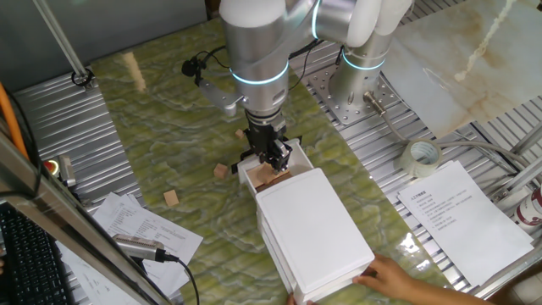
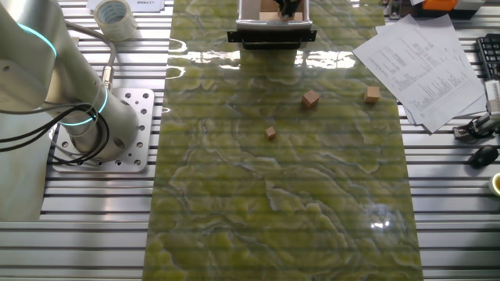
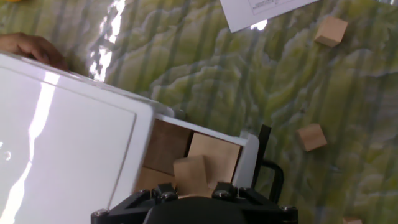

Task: Take something out of a drawer

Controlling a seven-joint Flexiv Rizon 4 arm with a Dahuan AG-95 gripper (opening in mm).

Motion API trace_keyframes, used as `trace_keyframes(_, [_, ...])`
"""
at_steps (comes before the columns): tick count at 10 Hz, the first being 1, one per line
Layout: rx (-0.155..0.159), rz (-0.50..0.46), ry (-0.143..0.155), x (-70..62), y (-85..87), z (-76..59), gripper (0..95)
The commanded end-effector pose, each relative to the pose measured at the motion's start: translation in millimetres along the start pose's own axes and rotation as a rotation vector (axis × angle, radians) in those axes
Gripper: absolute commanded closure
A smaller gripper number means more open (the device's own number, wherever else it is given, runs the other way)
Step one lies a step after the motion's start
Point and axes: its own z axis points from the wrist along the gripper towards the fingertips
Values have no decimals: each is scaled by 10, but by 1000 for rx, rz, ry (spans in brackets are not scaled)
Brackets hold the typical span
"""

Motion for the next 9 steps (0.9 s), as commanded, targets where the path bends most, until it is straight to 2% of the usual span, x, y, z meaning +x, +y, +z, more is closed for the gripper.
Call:
trace_keyframes(1, [-4,8,-6,-80,0,4,570])
trace_keyframes(2, [-7,12,-7,-121,36,3,570])
trace_keyframes(3, [8,17,-9,-143,61,32,570])
trace_keyframes(4, [10,18,-15,-160,54,59,760])
trace_keyframes(7, [18,8,-49,-270,-24,149,760])
trace_keyframes(8, [21,21,-57,-348,-22,157,760])
trace_keyframes(9, [20,25,-58,-371,-15,153,760])
